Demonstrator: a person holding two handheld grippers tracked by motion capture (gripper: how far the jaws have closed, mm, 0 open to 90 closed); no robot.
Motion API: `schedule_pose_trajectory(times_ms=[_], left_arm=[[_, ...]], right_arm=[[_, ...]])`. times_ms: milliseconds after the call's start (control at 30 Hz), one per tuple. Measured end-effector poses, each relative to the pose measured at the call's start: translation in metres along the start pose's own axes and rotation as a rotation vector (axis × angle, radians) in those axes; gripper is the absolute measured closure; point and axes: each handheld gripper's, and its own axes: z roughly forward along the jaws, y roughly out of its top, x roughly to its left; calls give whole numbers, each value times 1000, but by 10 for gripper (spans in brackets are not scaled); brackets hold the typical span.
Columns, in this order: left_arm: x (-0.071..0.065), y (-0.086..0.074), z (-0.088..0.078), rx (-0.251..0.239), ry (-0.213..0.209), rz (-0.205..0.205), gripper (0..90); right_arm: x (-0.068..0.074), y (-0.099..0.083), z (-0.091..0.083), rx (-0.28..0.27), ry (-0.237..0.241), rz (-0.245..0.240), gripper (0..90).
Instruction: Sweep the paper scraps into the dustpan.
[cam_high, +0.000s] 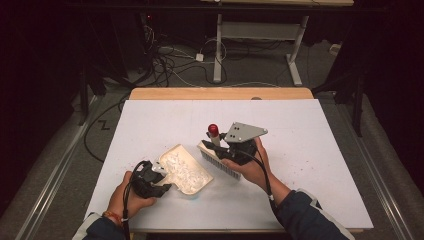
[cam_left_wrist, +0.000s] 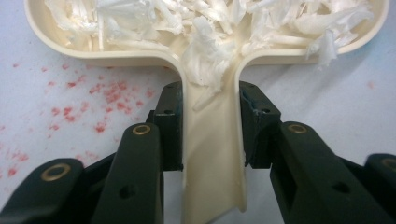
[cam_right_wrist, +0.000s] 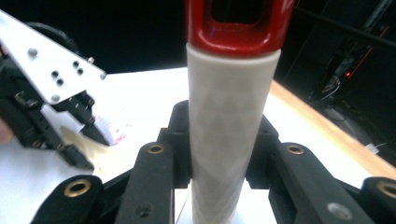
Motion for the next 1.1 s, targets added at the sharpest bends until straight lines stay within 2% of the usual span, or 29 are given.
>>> schedule_pose_trajectory(times_ms=[167, 333, 433, 567, 633, 800, 1100], left_arm=[[-4, 0, -2, 24, 24, 1, 633], [-5, 0, -2, 30, 27, 1, 632], [-4, -1, -1, 24, 23, -5, 633], [-3, -2, -1, 20, 15, -5, 632], [-2, -2, -1, 17, 8, -10, 633], [-1, -2, -1, 18, 4, -11, 632], [2, -3, -1, 16, -9, -20, 633]], right_arm=[[13, -2, -4, 7, 51, 6, 695], [28, 2, 1, 3, 109, 5, 694], [32, 6, 1, -19, 132, 8, 697], [31, 11, -7, -62, 160, 17, 697], [30, 13, -15, -73, 139, 5, 697], [20, 14, -35, -112, 91, 18, 696], [1, 7, -66, -128, 25, 54, 696]])
